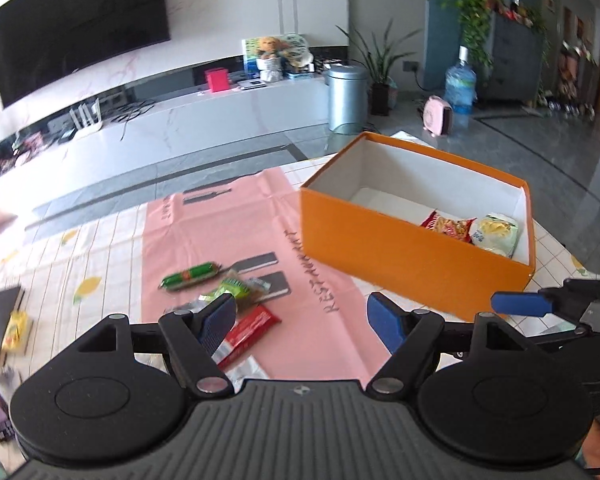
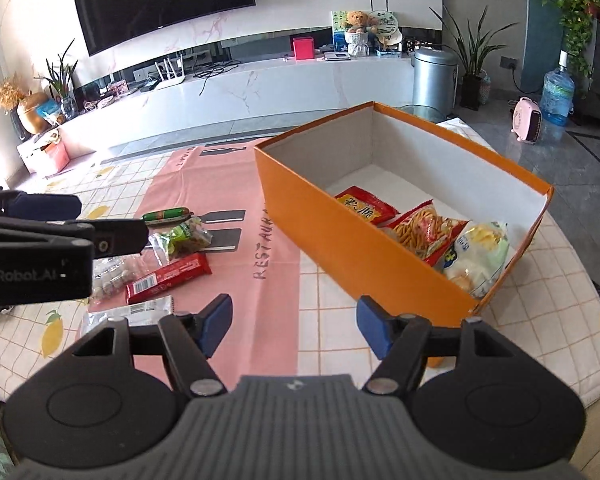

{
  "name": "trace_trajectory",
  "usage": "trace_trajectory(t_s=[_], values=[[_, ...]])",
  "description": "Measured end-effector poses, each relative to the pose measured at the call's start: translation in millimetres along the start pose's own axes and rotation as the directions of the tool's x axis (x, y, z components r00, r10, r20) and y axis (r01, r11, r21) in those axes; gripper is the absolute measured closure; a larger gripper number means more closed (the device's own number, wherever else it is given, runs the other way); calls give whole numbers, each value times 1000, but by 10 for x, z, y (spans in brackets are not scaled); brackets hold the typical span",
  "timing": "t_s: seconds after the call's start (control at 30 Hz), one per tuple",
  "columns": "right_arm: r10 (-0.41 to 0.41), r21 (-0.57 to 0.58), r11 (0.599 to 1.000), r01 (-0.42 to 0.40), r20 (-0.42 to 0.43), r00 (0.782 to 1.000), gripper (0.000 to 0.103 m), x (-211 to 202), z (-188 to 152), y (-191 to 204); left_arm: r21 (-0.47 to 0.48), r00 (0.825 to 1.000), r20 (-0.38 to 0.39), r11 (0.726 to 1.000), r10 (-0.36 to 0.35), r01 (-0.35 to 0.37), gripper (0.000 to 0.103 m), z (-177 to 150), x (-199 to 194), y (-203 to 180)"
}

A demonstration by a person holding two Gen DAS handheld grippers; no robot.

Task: Organize snacks
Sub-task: 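Withdraw both tools from the box back over the pink mat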

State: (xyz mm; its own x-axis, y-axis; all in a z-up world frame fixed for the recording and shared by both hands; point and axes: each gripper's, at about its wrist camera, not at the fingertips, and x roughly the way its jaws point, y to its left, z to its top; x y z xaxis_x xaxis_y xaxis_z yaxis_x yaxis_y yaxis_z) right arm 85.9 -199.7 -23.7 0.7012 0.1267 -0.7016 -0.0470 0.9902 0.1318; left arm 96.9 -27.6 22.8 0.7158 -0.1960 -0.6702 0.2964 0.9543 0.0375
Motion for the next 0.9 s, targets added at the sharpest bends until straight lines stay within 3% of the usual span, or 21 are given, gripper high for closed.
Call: trace_trajectory(t_s=[0.27,0.67,0.9], values=[[19,-22,1000,-19,-10,1000,36,193,-304,377,-124,999,-24,992,28,-31,15,-474,19,541],[56,-92,994,-61,-64,996,39,644,-580,755,-205,996,-85,978,12,-30,15,-990,257,947],[82,-94,991,-90,-86,993,55,829,-624,806,-278,992,-122,959,22,-55,15,-1137,439,1139]])
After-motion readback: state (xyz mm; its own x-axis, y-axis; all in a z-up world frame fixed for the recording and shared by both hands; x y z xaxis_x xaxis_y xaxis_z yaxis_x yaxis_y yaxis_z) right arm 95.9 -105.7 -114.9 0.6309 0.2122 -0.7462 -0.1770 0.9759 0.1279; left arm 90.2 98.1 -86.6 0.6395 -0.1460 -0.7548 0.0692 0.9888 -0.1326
